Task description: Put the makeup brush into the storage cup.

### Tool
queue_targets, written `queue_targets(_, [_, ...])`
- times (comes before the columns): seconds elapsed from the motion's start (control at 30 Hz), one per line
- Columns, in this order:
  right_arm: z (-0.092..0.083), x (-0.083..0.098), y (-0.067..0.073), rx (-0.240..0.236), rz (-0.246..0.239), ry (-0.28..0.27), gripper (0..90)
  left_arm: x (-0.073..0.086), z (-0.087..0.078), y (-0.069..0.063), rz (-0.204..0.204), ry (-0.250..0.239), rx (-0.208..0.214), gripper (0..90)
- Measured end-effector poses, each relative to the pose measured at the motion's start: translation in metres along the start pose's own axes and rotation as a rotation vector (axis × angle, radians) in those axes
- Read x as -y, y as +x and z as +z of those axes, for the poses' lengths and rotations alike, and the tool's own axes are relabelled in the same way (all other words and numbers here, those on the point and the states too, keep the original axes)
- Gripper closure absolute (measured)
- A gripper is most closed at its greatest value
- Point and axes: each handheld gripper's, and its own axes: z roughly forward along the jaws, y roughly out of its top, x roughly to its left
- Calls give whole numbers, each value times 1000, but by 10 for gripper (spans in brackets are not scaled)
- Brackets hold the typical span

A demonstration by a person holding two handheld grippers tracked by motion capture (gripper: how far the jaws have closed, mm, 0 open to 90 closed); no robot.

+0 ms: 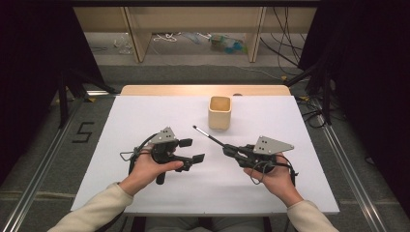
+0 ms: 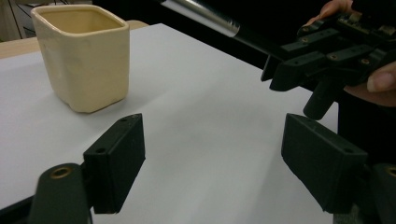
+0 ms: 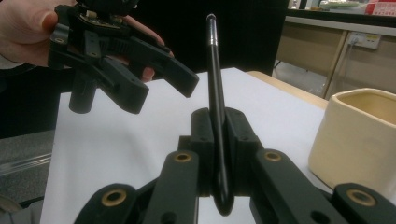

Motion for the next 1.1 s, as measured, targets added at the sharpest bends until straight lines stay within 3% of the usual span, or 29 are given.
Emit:
queue_targets(0.37, [5,-1,1,18,14,-29,839,-9,5,-2,-50,-98,42,237])
queue_targets(0.47, [5,-2,2,0,16,-35,839,-11,8,-5,-64,-111,57,241])
queue_targets(0.6, [4,-2,2,13,16,-25,839,-12,13,-5,-54,-120,59,267])
queue_targets(0.73, [6,-1,2,-1,15,-46,839,-12,14,-3,-74,-133,65,282])
queue_targets(0.77, [6,-1,2,0,15,-46,840,-12,15,-3,-100,-143,64,288])
queue_targets(0.97, [5,-2,3,6,8,-23,839,-14,17,-3,-142,-172,86,319])
queue_targets(1.1, [5,-2,3,7,4,-22,840,-15,19,-3,-139,-183,94,337])
